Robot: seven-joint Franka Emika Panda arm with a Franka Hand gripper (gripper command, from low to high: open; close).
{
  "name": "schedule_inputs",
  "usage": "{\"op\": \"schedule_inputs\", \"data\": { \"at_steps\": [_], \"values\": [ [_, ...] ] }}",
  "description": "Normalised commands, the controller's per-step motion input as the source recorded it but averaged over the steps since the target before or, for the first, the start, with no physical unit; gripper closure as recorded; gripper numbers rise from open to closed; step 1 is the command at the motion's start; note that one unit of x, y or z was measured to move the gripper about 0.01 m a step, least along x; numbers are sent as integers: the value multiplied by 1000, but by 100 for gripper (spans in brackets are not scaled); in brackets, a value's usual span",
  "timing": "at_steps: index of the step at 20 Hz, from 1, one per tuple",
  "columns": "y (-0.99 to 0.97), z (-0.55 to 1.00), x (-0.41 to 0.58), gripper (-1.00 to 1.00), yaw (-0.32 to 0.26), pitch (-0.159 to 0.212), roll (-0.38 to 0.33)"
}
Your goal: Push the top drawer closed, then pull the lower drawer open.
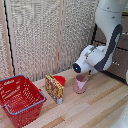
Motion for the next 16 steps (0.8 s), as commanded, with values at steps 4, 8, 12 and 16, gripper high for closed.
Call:
{"op": "schedule_inputs", "data": {
  "at_steps": [4, 8, 12, 16],
  "values": [
    [-544, -17, 47, -100, 2, -57, 4],
    [-266, 5, 28, 100, 33, -3, 31],
    [-199, 0, 65, 100, 29, 5, -11],
    [-19, 58, 0, 100, 26, 0, -48]
  ]
}}
